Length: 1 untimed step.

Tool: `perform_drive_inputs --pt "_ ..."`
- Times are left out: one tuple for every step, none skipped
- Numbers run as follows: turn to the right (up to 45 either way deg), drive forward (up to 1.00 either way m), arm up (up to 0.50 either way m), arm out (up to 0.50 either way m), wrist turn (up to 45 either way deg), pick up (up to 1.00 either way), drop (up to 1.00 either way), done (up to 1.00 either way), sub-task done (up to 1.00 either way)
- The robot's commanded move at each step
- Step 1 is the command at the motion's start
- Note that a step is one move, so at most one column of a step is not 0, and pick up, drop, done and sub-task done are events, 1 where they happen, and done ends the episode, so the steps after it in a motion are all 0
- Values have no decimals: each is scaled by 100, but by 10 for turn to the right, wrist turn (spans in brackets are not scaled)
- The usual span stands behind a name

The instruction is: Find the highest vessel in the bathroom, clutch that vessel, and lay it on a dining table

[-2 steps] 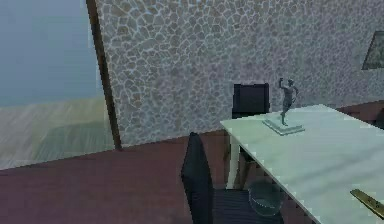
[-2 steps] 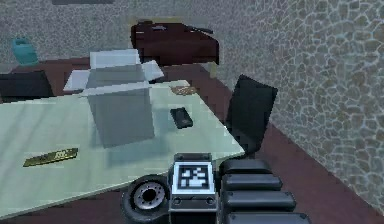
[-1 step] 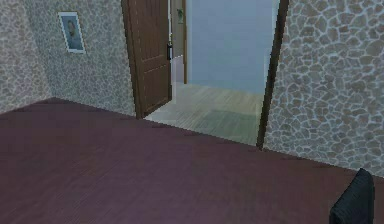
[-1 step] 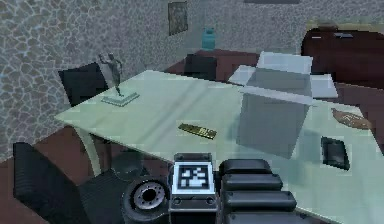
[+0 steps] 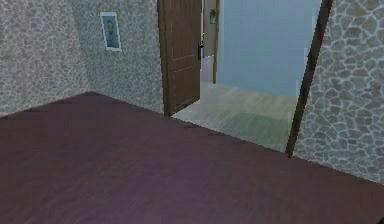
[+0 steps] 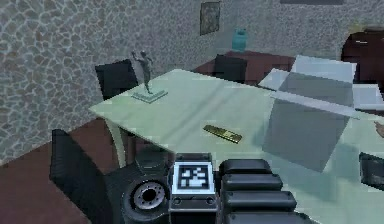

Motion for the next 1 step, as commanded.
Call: perform_drive_inputs --pt "450 0 0 0 0 0 0 0 0"
